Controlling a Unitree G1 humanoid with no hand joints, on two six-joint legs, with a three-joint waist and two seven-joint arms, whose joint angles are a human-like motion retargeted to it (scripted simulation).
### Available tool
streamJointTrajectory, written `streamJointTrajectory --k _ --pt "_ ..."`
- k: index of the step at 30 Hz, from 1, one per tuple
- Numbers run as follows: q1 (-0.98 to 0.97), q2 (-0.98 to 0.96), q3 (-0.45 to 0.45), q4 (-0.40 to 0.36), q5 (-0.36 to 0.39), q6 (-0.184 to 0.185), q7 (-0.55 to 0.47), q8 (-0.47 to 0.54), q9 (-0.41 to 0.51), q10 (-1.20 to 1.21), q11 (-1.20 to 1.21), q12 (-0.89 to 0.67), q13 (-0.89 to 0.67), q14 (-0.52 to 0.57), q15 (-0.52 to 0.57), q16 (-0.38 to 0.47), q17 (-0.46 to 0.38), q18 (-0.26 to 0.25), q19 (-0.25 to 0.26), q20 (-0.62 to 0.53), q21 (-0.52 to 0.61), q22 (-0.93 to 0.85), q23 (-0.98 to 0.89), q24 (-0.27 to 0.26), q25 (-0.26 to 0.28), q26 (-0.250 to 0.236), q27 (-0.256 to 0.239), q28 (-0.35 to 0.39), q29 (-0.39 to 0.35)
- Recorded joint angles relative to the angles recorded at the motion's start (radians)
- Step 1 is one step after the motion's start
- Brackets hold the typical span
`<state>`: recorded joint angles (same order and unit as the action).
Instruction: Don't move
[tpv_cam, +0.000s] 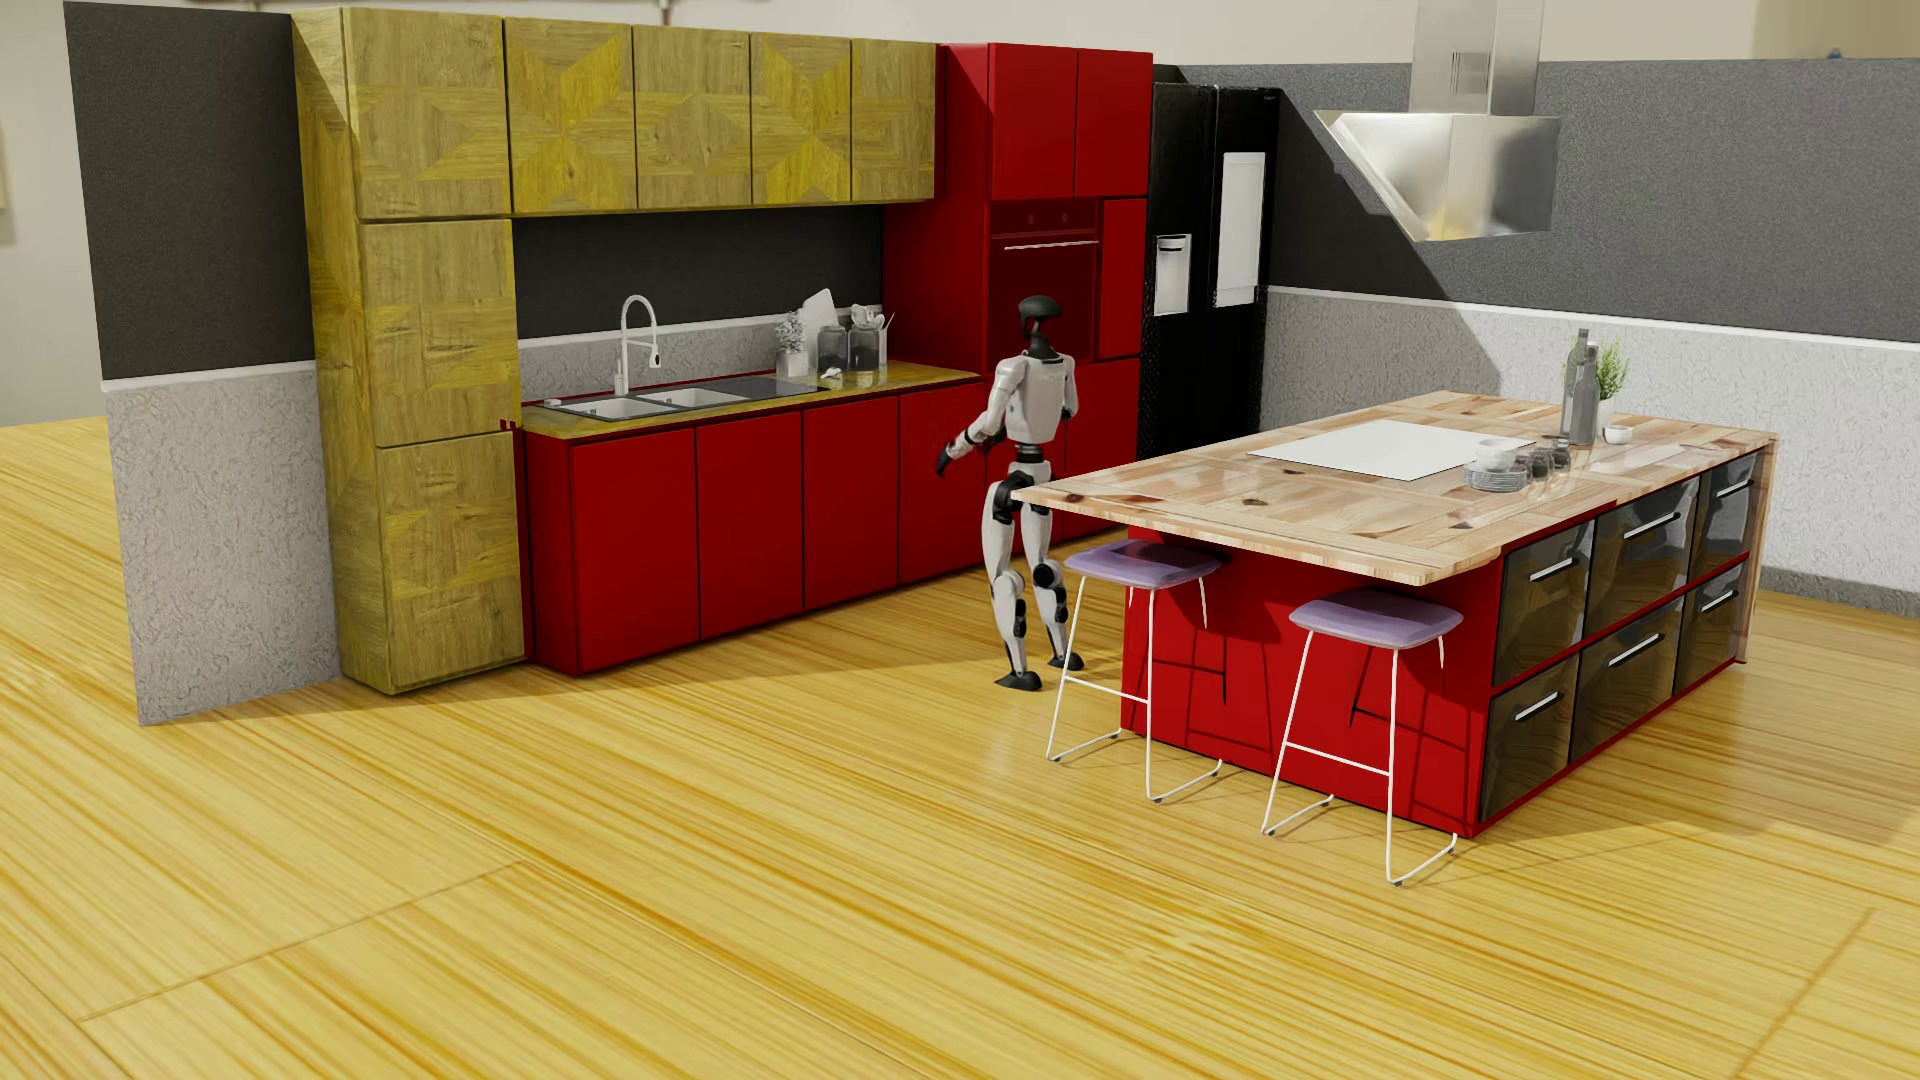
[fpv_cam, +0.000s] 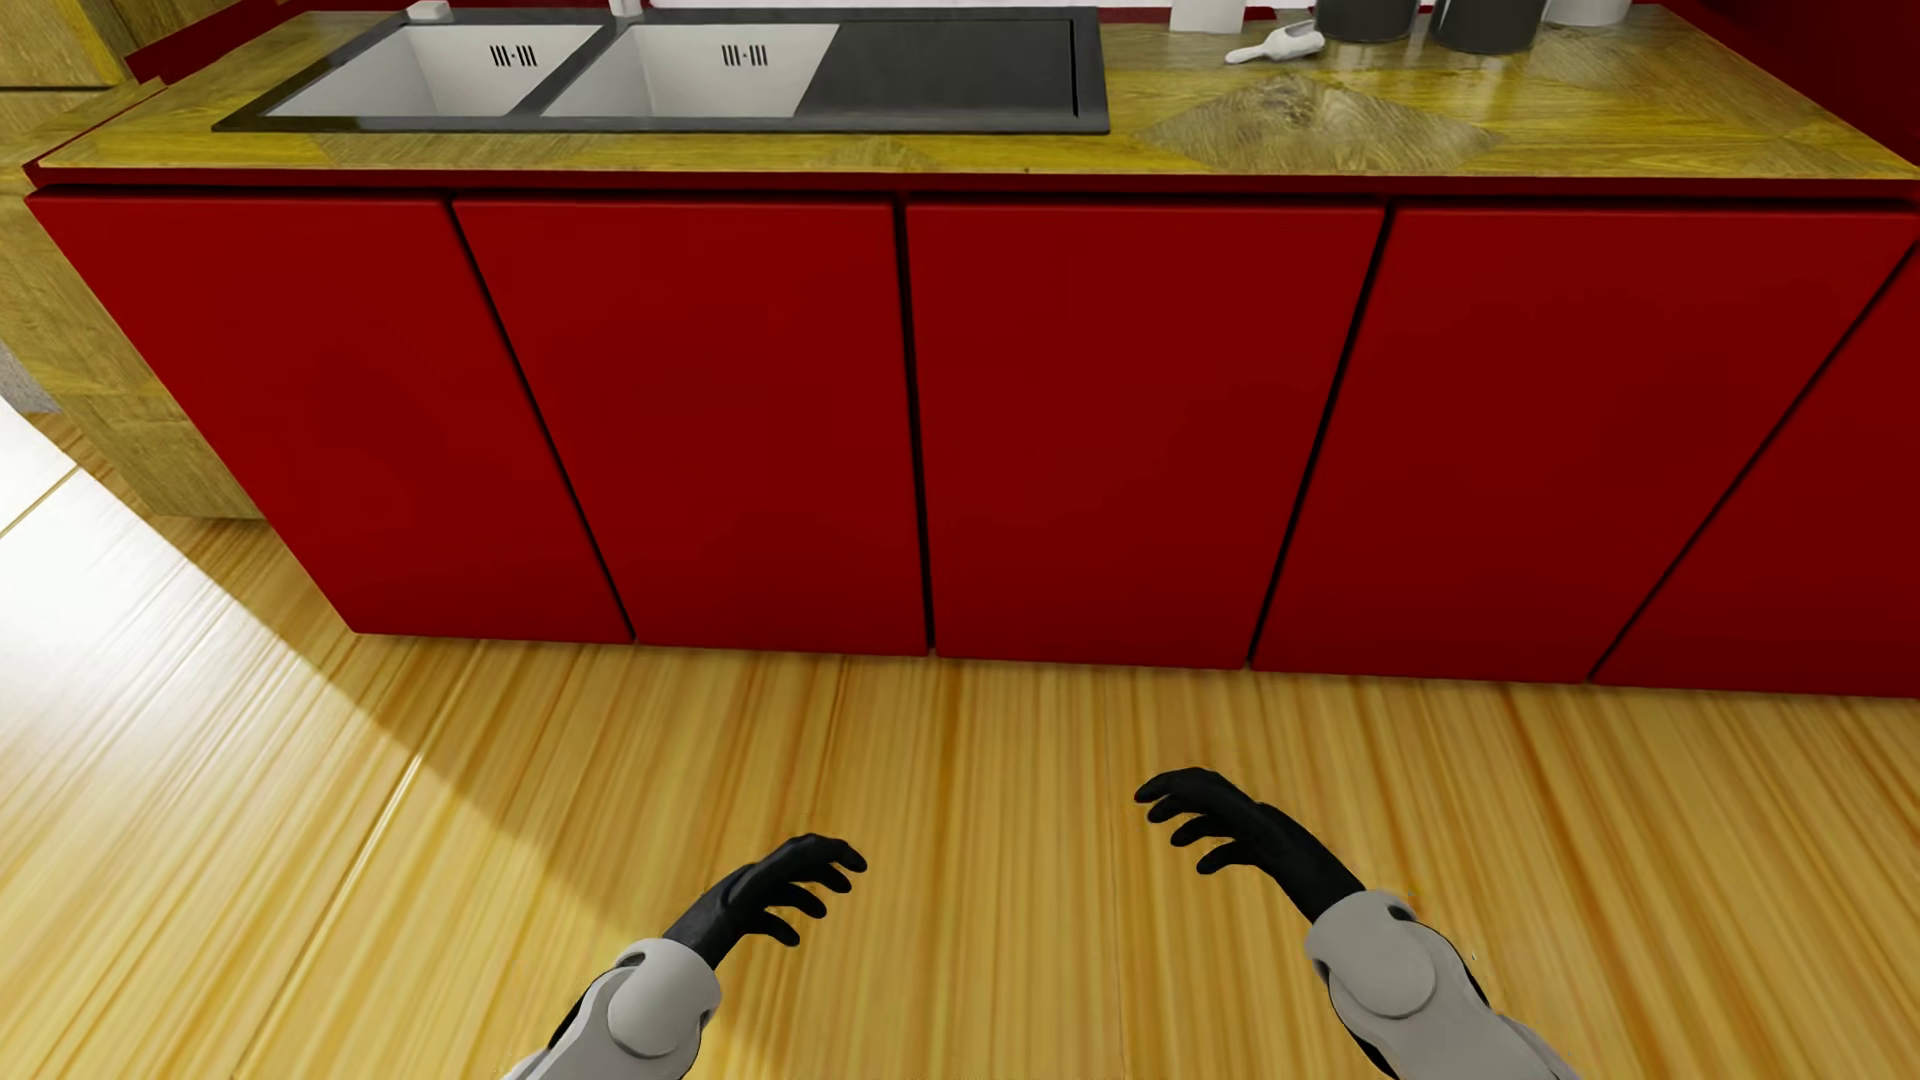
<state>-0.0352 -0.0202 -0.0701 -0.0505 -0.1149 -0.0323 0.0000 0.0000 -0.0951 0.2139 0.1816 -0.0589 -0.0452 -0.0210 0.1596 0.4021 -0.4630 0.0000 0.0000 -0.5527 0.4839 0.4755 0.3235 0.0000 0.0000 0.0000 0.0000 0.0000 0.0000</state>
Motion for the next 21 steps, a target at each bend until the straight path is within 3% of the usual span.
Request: streamJointTrajectory --k 6,11,21 --pt "0.005 0.003 0.000 0.005 0.004 0.001 0.000 0.000 0.014 -0.003 0.000 -0.049 -0.054 0.000 -0.008 -0.032 0.026 0.000 0.000 -0.075 0.083 0.148 0.125 0.000 0.000 0.000 0.000 0.000 0.000" --pt "-0.003 0.007 -0.010 0.010 0.009 0.011 0.000 0.000 0.013 -0.003 -0.009 -0.007 -0.015 0.001 -0.020 -0.091 0.051 0.000 0.000 0.028 0.024 0.179 0.135 0.000 0.000 0.000 0.000 0.000 0.000" --pt "-0.011 0.004 -0.016 0.010 0.007 0.017 0.000 0.000 0.018 0.012 -0.008 0.031 0.021 -0.008 -0.020 -0.095 0.059 0.000 0.000 0.047 -0.025 0.143 0.114 0.000 0.000 0.000 0.000 0.000 0.000"
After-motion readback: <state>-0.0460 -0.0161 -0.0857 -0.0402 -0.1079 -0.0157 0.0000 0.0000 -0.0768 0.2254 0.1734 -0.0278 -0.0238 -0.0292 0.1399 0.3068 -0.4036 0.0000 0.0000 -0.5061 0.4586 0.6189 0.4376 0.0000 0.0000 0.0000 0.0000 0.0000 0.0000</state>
